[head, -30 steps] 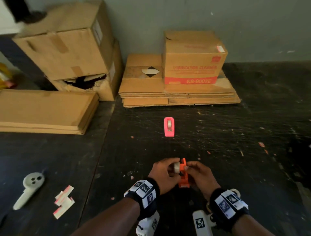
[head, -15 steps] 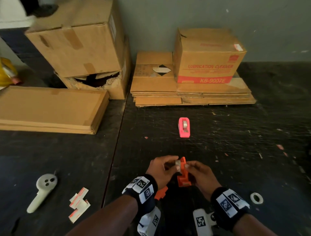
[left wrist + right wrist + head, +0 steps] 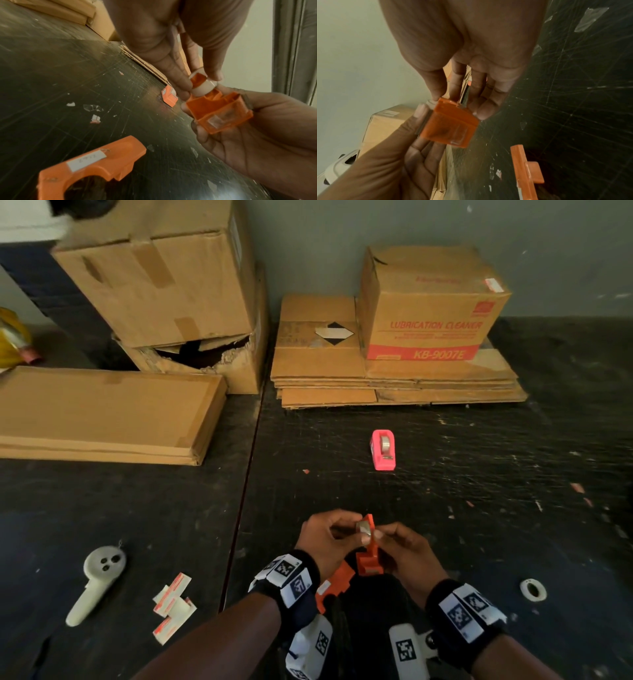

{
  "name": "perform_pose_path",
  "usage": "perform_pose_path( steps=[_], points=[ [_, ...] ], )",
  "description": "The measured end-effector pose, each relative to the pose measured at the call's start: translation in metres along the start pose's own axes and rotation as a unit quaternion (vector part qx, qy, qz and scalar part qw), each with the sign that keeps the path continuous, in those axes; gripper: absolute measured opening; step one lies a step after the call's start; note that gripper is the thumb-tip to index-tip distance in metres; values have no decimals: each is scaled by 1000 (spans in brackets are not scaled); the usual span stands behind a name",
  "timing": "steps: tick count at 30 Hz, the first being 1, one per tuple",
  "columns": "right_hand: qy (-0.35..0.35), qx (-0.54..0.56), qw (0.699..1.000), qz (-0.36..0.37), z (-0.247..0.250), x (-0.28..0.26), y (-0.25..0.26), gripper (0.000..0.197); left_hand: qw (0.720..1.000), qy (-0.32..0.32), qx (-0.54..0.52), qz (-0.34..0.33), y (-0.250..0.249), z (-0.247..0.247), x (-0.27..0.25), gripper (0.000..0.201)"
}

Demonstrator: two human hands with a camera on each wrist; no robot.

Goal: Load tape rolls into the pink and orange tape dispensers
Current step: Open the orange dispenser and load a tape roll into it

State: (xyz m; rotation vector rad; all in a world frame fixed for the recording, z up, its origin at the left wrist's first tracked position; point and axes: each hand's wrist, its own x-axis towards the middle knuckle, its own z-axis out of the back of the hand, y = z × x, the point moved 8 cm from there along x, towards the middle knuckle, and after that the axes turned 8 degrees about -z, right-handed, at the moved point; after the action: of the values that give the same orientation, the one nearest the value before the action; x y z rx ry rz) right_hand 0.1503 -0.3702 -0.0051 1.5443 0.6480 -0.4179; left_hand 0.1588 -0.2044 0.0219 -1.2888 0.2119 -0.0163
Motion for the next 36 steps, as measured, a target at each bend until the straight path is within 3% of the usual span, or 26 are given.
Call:
perform_pose_path(
  steps=[6,10,14,17,20,23,25,27,29,32,36],
  points=[
    [17,11,1000,-19,-8,0,0,17,999,-30,-20,-6,4,6,5,30],
    [-22,-17,999,-29,-4,5,-2,13,1000,22,-12,7,8,0,8,33],
    [-58,-27,998,-26,5,5,-5,11,998,56,-4,37,13,-6,6,54],
    [-82,-23,995,-47,21,7,-14,8,991,56,95,82,26,2,2,65],
    [-95,-26,992,-72,35,9,-26,8,952,130,243,130,53,-1,-11,74],
    [-105,-26,991,-81,40,8,-35,7,918,175,337,111,64,-15,-21,57],
    [-106,-29,990,-88,40,6,-40,8,914,176,348,114,65,-20,-21,45],
    [-107,-29,989,-97,42,4,-43,9,912,179,349,118,66,-24,-20,46],
    [-103,-33,989,-103,43,3,-45,9,931,157,305,128,65,-22,-18,48],
    [-96,-35,991,-90,40,4,-42,9,978,69,139,137,58,-10,-12,33],
    [-92,-26,993,-65,30,5,-28,8,991,-25,-39,128,40,9,3,27]
  ],
)
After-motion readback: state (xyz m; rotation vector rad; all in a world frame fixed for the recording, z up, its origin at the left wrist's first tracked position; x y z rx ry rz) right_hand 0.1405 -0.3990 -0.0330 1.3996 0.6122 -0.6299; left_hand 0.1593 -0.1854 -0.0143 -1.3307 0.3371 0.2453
